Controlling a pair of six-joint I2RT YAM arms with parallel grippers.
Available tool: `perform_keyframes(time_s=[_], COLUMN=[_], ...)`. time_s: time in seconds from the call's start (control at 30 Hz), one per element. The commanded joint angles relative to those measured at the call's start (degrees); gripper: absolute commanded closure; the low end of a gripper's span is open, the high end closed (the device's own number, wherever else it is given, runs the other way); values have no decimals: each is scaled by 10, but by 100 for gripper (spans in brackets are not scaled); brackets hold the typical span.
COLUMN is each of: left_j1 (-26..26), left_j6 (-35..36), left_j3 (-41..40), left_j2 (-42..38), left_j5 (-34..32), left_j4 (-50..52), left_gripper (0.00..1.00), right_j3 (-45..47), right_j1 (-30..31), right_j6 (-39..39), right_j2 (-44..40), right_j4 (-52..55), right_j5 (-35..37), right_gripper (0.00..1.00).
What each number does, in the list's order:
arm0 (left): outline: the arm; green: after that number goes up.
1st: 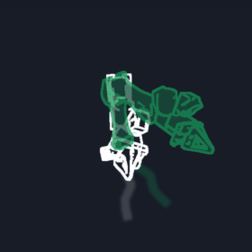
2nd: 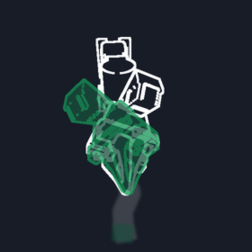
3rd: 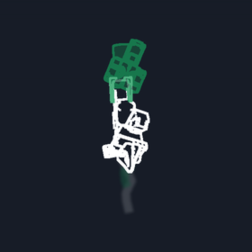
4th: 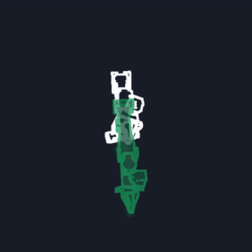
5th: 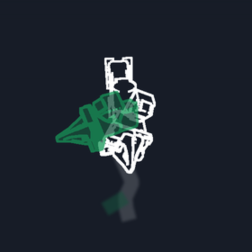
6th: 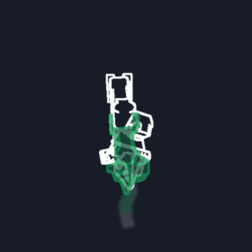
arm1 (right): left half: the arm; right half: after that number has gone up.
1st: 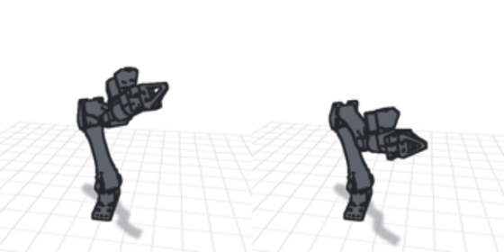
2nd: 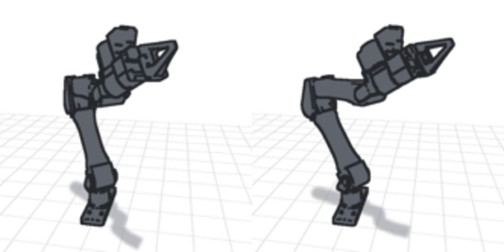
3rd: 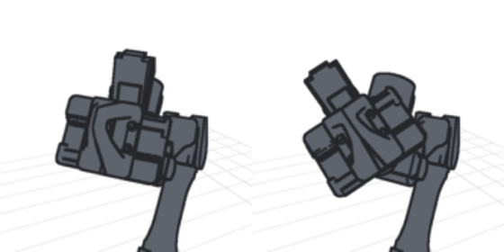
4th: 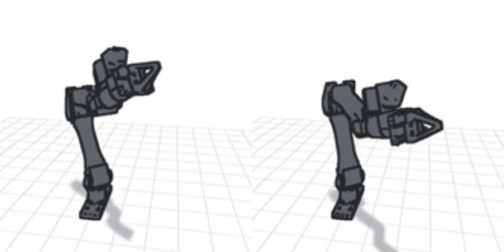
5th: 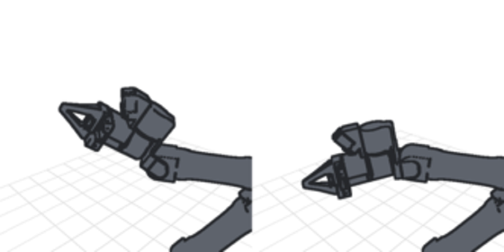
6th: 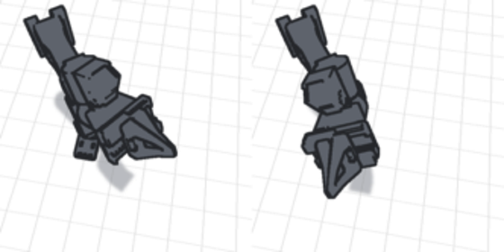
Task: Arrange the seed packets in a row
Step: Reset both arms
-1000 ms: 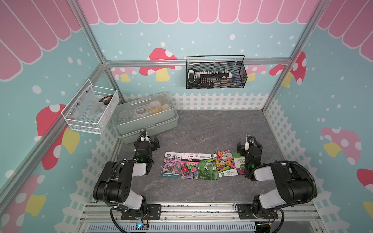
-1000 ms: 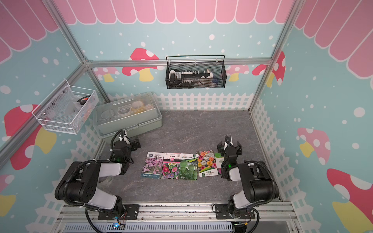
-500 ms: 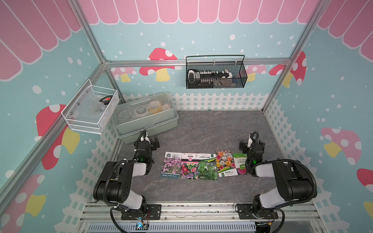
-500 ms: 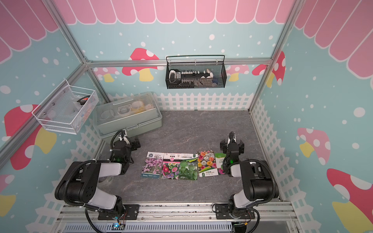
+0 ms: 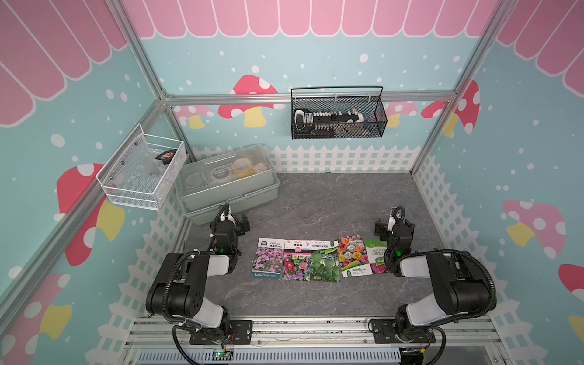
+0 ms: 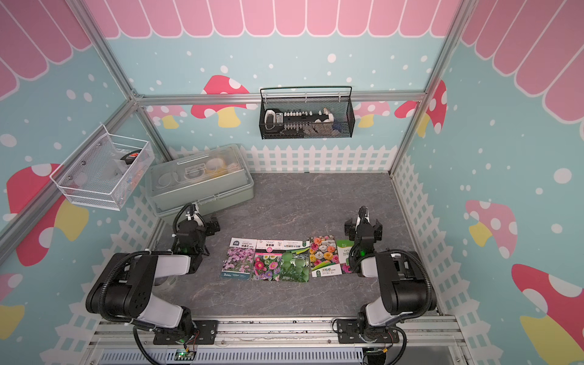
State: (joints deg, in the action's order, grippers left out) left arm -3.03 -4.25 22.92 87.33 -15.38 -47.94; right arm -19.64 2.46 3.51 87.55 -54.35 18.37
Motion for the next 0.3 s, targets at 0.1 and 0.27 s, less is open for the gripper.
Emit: perform_keyframes(time_s=[0.1,0.27], left_j1=[0,0], left_j6=[9,9], left_j3=[-2,-2], left_j2=[5,5], left_j5=[4,4], left_j4=[-17,-18], left_gripper=[1,1], right_j3=[-6,-2], right_j1=[0,0], right_j6=[2,1], right_j2=[1,-4], right_j4=[5,4], right_j5=[-4,-3], right_gripper=[1,1])
